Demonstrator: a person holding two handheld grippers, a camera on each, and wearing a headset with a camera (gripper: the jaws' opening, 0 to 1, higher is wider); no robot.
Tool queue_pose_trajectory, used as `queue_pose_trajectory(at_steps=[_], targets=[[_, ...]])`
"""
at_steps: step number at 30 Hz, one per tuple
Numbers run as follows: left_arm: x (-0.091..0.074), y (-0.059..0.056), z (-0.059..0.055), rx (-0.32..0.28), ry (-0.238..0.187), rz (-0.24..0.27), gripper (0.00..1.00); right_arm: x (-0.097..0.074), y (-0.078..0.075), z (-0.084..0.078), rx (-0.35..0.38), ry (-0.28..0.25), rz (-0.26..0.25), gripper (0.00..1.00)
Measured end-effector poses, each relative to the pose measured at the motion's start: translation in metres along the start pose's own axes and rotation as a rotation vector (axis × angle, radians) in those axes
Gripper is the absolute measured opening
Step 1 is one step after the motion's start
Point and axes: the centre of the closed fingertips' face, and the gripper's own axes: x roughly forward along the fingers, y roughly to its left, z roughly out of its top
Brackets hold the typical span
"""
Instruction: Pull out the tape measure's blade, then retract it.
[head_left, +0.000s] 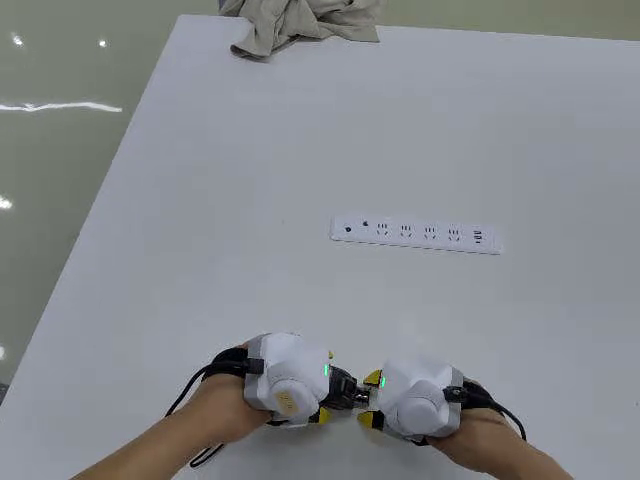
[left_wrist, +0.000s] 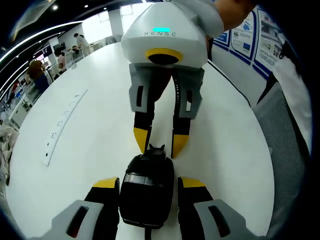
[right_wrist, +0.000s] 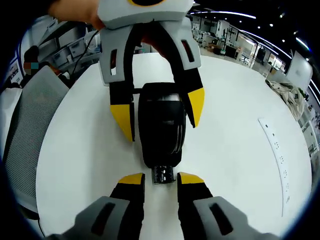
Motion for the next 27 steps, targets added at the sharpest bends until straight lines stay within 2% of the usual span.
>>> queue_pose_trajectory(at_steps=[15, 27], targets=[[0.0023, 0.0040, -0.0005, 0.003, 0.000, 0.002, 0.38, 0.0042, -0.0014, 0.0006, 0.000, 0.000, 0.014, 0.20], [0.0038, 0.0032, -0.0006, 0.014, 0.007, -0.001, 0.38, 0.0038, -0.0030, 0.0003, -0.008, 0.003, 0.020, 0.16]])
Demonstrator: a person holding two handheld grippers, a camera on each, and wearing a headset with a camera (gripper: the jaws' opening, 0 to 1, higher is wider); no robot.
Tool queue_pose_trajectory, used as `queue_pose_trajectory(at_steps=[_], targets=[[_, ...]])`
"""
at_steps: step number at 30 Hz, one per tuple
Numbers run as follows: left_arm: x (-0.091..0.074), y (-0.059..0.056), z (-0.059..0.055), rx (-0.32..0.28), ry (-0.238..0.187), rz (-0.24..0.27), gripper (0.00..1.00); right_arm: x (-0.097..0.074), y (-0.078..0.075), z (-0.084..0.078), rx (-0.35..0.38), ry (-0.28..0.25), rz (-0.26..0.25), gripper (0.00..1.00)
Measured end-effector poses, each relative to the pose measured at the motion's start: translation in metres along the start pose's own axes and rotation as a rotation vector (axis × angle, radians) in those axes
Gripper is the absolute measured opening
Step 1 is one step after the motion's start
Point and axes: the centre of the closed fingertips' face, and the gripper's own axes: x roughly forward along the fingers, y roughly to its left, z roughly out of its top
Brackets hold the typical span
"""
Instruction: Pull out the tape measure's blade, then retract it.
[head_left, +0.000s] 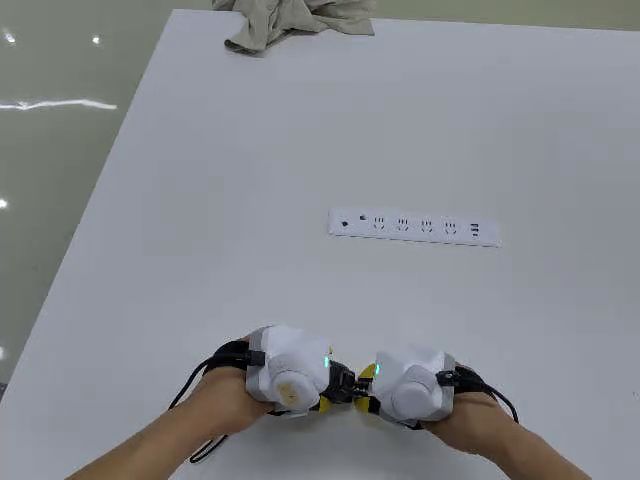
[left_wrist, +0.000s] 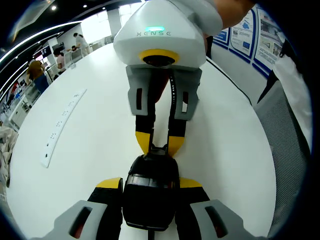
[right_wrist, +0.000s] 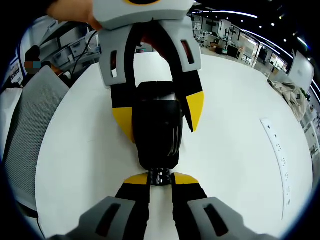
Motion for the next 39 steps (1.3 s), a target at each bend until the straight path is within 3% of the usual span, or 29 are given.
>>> queue_pose_trajectory(at_steps=[26, 39], targets=[[0.0003, -0.0004, 0.0001, 0.024, 0.002, -0.012, 0.36, -0.0015, 0.0013, 0.0004, -0.138, -0.027, 0.024, 0.14], [0.0005, -0.0008, -0.0009, 0.033, 0.019, -0.012, 0.36, -0.0031, 0.0002, -0.0015, -0.188, -0.006, 0.019, 0.13]])
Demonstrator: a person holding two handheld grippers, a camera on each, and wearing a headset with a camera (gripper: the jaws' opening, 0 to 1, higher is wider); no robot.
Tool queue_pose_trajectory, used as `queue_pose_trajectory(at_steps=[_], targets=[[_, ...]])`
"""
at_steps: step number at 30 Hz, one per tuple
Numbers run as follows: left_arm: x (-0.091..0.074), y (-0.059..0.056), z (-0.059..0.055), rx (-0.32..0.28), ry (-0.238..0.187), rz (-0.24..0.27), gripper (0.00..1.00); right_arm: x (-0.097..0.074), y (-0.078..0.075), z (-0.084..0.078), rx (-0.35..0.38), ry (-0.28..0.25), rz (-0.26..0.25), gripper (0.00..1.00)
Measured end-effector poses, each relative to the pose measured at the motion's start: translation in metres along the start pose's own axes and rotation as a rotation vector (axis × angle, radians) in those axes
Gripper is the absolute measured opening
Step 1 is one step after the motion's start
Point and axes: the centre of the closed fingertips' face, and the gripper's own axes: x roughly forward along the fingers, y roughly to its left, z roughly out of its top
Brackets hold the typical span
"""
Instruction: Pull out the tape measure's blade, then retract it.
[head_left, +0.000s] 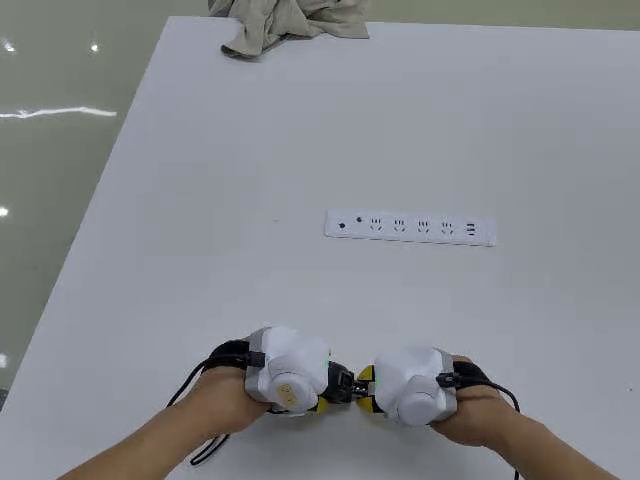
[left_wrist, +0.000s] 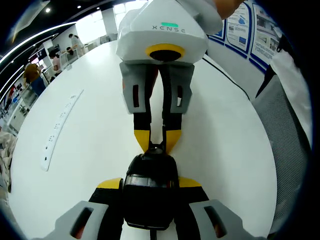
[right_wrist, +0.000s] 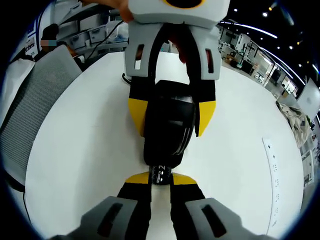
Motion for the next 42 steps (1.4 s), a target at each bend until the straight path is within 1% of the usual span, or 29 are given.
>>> queue_pose_trajectory(at_steps=[9, 29, 36, 42], targets=[[0.001, 0.000, -0.001, 0.002, 0.004, 0.001, 0.36, -0.007, 0.000, -0.011, 0.012, 0.021, 0.000, 0.12], [0.001, 0.001, 0.000, -0.003, 0.003, 0.001, 0.36, -0.018, 0.000, -0.027, 0.014, 0.055, -0.006, 0.12], [0.001, 0.001, -0.001, -0.005, 0.007, -0.001, 0.36, -0.024, 0.000, -0.036, 0.029, 0.070, -0.007, 0.12], [0.000, 0.000, 0.000, -0.006, 0.008, -0.003, 0.36, -0.028, 0.001, -0.039, 0.039, 0.076, -0.008, 0.12]])
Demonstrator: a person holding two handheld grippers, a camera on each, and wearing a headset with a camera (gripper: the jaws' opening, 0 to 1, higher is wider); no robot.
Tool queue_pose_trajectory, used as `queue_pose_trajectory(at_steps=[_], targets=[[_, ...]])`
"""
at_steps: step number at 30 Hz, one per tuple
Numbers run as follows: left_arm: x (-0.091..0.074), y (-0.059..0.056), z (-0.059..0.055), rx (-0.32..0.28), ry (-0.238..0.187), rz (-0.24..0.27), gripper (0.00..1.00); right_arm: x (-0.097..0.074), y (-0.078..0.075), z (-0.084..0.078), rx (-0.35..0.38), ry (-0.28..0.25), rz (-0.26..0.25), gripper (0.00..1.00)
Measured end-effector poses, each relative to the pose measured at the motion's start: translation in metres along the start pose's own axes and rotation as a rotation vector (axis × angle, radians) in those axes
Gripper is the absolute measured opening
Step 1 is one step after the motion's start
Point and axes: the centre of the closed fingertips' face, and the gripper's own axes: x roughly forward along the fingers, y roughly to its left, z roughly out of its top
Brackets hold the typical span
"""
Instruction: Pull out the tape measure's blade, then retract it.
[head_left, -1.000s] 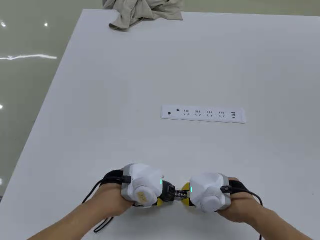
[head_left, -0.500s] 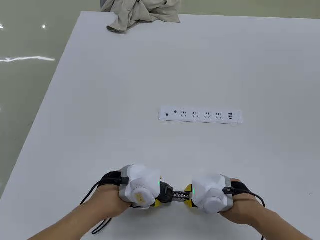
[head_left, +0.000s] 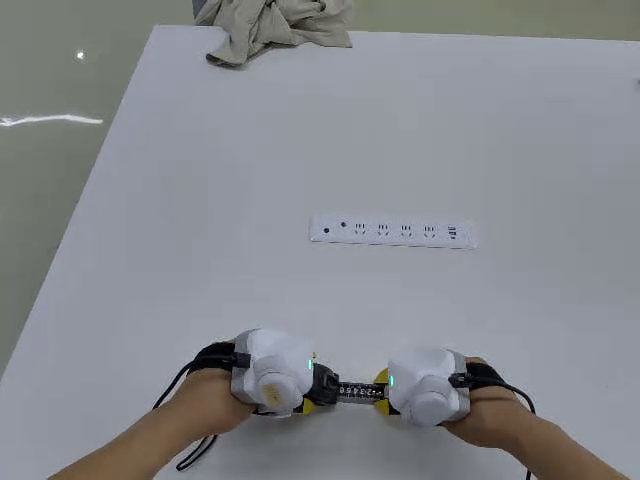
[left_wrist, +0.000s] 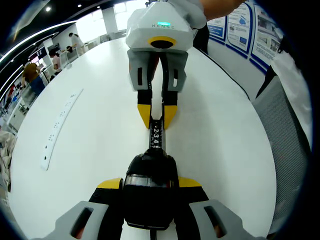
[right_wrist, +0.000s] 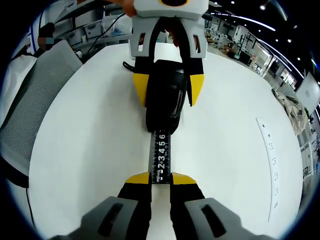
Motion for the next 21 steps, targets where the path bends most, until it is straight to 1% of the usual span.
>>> queue_pose_trajectory(at_steps=[21], targets=[[0.001, 0.000, 0.000, -0.001, 0.006, -0.001, 0.36, -0.014, 0.001, -0.026, 0.031, 0.023, -0.002, 0.12]])
